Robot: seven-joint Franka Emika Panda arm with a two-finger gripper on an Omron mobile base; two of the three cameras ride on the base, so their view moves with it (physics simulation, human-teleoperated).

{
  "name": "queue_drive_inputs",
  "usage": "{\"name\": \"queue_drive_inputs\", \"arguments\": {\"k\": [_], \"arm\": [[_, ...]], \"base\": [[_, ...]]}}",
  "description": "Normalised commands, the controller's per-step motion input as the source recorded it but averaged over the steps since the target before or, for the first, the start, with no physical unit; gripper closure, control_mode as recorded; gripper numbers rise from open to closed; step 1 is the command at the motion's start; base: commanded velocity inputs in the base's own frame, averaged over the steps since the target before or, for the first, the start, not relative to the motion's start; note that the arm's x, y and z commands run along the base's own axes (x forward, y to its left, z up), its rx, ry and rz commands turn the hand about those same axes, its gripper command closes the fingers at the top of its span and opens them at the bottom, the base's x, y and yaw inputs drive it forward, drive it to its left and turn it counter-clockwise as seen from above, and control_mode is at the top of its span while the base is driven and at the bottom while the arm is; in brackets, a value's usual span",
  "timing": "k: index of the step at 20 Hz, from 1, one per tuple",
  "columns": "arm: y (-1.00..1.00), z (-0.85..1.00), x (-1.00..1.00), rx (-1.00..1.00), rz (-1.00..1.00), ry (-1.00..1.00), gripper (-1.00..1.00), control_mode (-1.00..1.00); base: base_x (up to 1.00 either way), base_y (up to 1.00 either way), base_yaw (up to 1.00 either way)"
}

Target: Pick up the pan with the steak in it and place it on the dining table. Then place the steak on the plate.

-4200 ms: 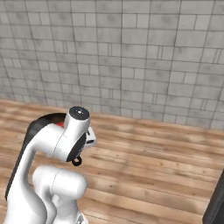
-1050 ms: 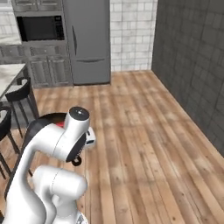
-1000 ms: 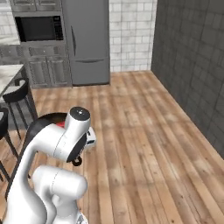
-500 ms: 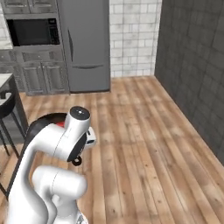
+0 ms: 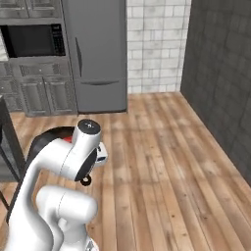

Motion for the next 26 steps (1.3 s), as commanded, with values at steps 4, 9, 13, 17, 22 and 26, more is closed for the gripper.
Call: {"name": "queue_drive_inputs", "arguments": {"k": [4, 9, 13, 17, 22, 26], "arm": [[0.0, 0.0, 0.0, 0.0, 0.0, 0.0, 1.0, 1.0], [0.0, 0.0, 0.0, 0.0, 0.0, 0.0, 1.0, 1.0], [0.0, 0.0, 0.0, 0.0, 0.0, 0.0, 1.0, 1.0], [0.0, 0.0, 0.0, 0.0, 0.0, 0.0, 1.0, 1.0], [0.0, 0.0, 0.0, 0.0, 0.0, 0.0, 1.0, 1.0], [0.0, 0.0, 0.0, 0.0, 0.0, 0.0, 1.0, 1.0]], "base": [[0.98, 0.0, 0.09], [0.25, 0.0, 0.44], [0.0, 0.0, 0.5], [0.0, 0.0, 0.5], [0.0, 0.0, 0.5], [0.0, 0.0, 0.5]]}}
